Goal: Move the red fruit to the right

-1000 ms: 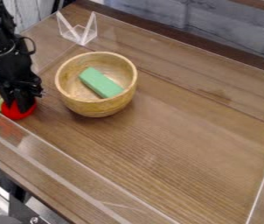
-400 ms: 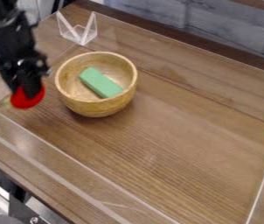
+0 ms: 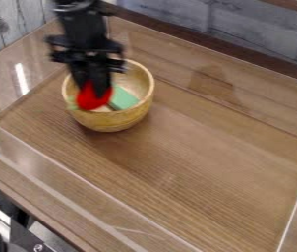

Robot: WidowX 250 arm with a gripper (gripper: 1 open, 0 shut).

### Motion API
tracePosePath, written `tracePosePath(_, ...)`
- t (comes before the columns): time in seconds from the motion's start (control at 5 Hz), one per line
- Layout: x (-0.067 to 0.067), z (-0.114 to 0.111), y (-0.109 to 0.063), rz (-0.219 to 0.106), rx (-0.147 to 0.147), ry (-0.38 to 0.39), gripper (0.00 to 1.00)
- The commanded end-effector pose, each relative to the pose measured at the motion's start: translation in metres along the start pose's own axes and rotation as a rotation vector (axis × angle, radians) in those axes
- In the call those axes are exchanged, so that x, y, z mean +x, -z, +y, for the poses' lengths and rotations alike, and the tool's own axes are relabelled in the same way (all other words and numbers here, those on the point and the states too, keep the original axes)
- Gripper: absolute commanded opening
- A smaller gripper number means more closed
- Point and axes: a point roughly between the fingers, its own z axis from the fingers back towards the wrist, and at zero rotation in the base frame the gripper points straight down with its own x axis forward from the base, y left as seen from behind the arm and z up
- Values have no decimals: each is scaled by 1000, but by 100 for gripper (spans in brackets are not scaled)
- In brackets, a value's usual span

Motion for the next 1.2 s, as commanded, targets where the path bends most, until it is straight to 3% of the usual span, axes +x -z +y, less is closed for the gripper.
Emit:
tracePosePath(0.0,25,-22,-11,-53,10,71,0)
tracePosePath(0.4,54,-91,-26,-74,-9,147,0)
tracePosePath(0.6,63,-119,-21,-80,-3,124,0)
tracePosePath(0.8,75,-130,-7,-83,7,108,0)
tracePosePath(1.0,74,-135,7,-84,17,174,0)
